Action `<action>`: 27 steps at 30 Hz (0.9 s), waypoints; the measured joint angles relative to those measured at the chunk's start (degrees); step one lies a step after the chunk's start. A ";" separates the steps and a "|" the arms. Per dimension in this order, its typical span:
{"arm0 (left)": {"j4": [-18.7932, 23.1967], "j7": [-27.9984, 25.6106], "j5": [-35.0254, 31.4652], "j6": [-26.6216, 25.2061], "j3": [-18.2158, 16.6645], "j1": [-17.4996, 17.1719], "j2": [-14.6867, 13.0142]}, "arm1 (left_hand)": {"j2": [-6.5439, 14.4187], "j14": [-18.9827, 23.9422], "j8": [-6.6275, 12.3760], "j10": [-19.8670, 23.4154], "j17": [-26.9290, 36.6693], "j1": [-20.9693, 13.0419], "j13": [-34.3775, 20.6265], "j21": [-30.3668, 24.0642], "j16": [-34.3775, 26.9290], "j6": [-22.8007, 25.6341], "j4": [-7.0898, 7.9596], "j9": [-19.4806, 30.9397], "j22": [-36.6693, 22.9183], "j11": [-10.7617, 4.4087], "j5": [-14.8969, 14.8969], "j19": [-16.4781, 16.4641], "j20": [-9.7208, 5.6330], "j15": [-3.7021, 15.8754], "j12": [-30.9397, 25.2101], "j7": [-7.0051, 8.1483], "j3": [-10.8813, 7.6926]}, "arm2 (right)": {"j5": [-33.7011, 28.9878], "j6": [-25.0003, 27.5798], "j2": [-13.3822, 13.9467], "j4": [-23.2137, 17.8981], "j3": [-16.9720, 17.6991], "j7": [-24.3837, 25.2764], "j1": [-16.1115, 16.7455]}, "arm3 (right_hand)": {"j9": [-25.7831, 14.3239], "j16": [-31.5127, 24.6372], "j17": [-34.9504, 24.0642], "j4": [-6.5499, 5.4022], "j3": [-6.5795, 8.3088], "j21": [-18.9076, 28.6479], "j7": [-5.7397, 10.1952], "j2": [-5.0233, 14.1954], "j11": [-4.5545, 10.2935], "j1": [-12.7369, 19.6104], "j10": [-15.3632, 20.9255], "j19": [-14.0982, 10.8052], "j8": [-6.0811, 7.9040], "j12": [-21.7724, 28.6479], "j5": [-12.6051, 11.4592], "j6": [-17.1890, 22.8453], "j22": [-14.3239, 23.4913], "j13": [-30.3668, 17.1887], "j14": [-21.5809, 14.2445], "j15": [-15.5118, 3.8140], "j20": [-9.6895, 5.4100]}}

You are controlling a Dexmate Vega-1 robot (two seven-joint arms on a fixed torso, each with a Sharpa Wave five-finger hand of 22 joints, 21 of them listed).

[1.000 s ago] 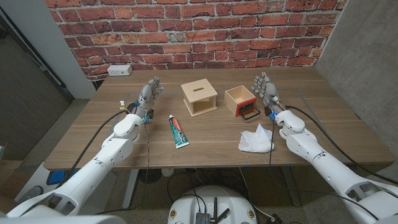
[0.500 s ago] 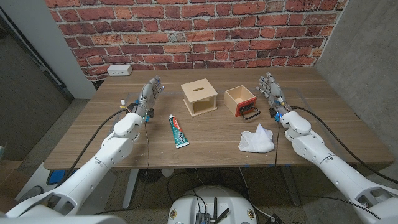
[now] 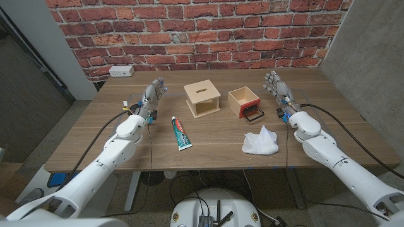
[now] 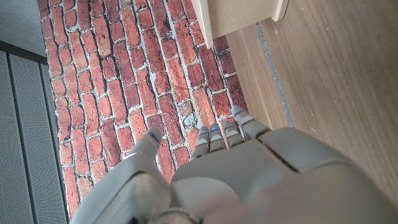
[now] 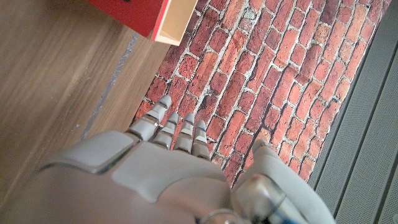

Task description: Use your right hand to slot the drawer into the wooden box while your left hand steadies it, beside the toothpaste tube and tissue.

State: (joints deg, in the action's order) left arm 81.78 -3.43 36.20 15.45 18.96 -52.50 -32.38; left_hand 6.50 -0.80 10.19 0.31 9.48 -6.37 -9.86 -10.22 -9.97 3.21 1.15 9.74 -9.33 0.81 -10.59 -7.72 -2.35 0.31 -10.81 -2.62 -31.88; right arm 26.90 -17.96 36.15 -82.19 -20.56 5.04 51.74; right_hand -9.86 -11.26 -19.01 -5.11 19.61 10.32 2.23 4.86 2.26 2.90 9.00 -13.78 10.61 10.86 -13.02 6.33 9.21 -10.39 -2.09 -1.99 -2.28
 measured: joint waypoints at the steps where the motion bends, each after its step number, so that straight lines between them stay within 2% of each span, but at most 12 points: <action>1: 0.14 -0.17 -0.05 -0.04 0.00 -0.10 0.00 | 0.00 0.00 0.00 0.00 0.00 0.00 0.00 0.00 0.00 0.11 -0.06 0.00 0.00 0.00 0.00 0.00 0.00 0.00 0.00 -0.11 -0.06 | -0.43 0.14 0.28 -0.30 0.01 0.18 0.09 | 0.00 0.00 0.12 0.00 0.00 0.00 0.00 0.25 0.00 0.26 0.00 0.41 0.00 0.00 0.00 0.00 0.00 0.00 -0.01 0.00 0.01; 8: 1.33 -0.27 -0.08 -0.07 -0.02 -0.90 -0.02 | 0.00 0.12 0.00 0.00 0.00 0.00 0.00 0.00 0.00 0.20 -0.06 0.00 0.00 0.00 0.00 0.00 0.00 -0.12 0.00 -0.21 -0.06 | -2.62 0.63 0.43 -0.45 0.02 1.02 0.14 | 0.00 0.00 0.79 0.48 0.48 -0.45 0.34 0.29 0.52 0.29 0.52 2.46 0.00 0.00 0.00 0.34 0.00 0.00 -0.20 -0.16 0.04; 9: 1.53 -1.53 -0.47 -0.36 -0.05 -1.03 -0.05 | 0.00 0.23 0.00 0.10 0.00 0.00 0.00 0.00 0.01 0.20 -0.08 0.00 0.00 0.11 0.00 0.00 0.00 -0.23 0.00 -0.20 -0.08 | -3.46 0.70 2.11 -2.04 0.07 1.38 0.60 | 0.00 0.00 0.92 0.48 0.48 -0.45 0.41 0.29 0.64 0.31 0.64 2.54 0.00 0.00 0.00 0.41 0.00 0.00 -0.32 -0.05 0.11; 13: 2.01 -1.53 -0.47 -0.36 -0.17 -1.33 -0.12 | 0.00 0.31 0.00 0.20 0.00 0.00 0.00 -0.43 0.01 0.20 -0.37 0.00 0.00 0.20 0.00 -0.31 0.31 -0.31 0.00 -0.20 -0.37 | -4.77 0.82 2.11 -2.04 0.07 1.87 0.60 | 0.00 0.00 1.21 0.70 0.70 -0.45 0.42 0.36 0.71 0.98 0.72 3.27 0.00 0.00 0.00 0.39 0.00 -0.01 -0.43 0.04 0.22; 16: 2.54 -1.53 -0.47 -0.36 -0.30 -1.64 -0.21 | 0.00 0.31 0.00 0.20 0.00 0.00 -0.01 -0.43 0.01 0.20 -0.37 0.00 0.00 0.20 0.00 -0.30 0.31 -0.31 0.00 -0.20 -0.37 | -6.25 1.03 2.11 -2.04 0.07 2.41 0.60 | 0.00 0.00 1.44 0.92 0.92 -0.45 1.01 0.36 0.71 0.98 0.72 3.83 0.00 0.00 0.00 0.38 0.00 -0.01 -0.43 0.05 0.18; 17: 2.66 -3.01 -0.92 -0.78 -0.34 -1.71 -0.23 | 0.00 0.31 0.00 0.20 0.00 0.00 -0.01 -0.43 0.01 0.20 -0.37 0.00 0.00 0.20 0.00 -0.31 0.31 -0.31 0.00 -0.20 -0.37 | -6.75 1.12 3.81 -3.75 0.07 2.65 0.95 | 0.00 0.00 1.60 0.99 0.99 -0.45 1.04 0.37 0.71 0.99 0.72 4.22 0.00 0.00 0.00 0.40 0.08 -0.01 -0.43 0.05 0.08; 25: 3.64 -3.46 -1.02 -0.98 -0.45 -2.14 -0.41 | 0.00 0.30 0.00 0.20 0.00 0.00 -0.01 -0.43 0.04 0.20 -0.37 -0.01 -0.16 0.20 0.00 -0.30 0.31 -0.31 0.00 -0.20 -0.37 | -10.27 1.96 4.43 -4.42 0.07 3.98 1.17 | -0.01 0.25 2.56 1.85 1.37 -0.45 2.28 0.36 1.71 1.58 -0.36 5.84 -0.24 -0.29 0.00 -0.85 0.28 -0.01 -0.42 0.05 0.15; 26: 3.71 -4.05 -1.18 -1.50 -0.46 -2.15 -0.42 | 0.00 0.30 0.00 0.20 0.00 0.00 -0.01 -0.43 0.04 0.20 -0.38 -0.01 -0.16 0.20 0.00 -0.30 0.31 -0.31 0.00 -0.20 -0.38 | -11.30 2.31 6.04 -6.50 -0.03 4.32 1.67 | -0.01 0.26 2.73 1.93 1.45 -0.45 2.35 0.36 1.75 1.58 -0.75 6.27 -0.24 -0.49 0.00 -0.95 0.28 -0.01 -0.42 0.05 0.12; 27: 3.81 -4.09 -1.19 -1.52 -0.46 -2.17 -0.45 | 0.00 0.30 0.00 0.20 0.00 0.00 -0.01 -0.43 0.04 0.20 -0.54 0.00 -0.16 0.20 0.00 -0.30 0.31 -0.31 0.00 -0.20 -0.54 | -11.96 2.56 6.17 -6.65 -0.04 4.56 1.71 | -0.01 0.26 2.86 1.98 1.50 -0.45 2.39 0.36 1.94 1.58 -0.97 6.69 -0.34 -0.49 0.00 -1.28 0.28 -0.01 -0.42 0.05 0.14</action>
State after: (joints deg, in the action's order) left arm 85.59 -7.52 35.01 13.93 18.49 -54.67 -32.83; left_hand 6.50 -0.50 10.19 0.51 9.48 -6.37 -9.87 -10.65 -9.93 3.41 0.61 9.73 -9.49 1.01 -10.59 -8.02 -2.04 0.00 -10.81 -2.83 -32.43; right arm 14.94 -15.40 42.31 -88.84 -20.60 9.60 53.45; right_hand -9.86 -11.01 -16.15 -3.13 21.10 9.87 4.62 5.21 4.19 4.47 8.03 -7.09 10.27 10.37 -13.02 5.05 9.49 -10.40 -2.52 -1.94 -2.14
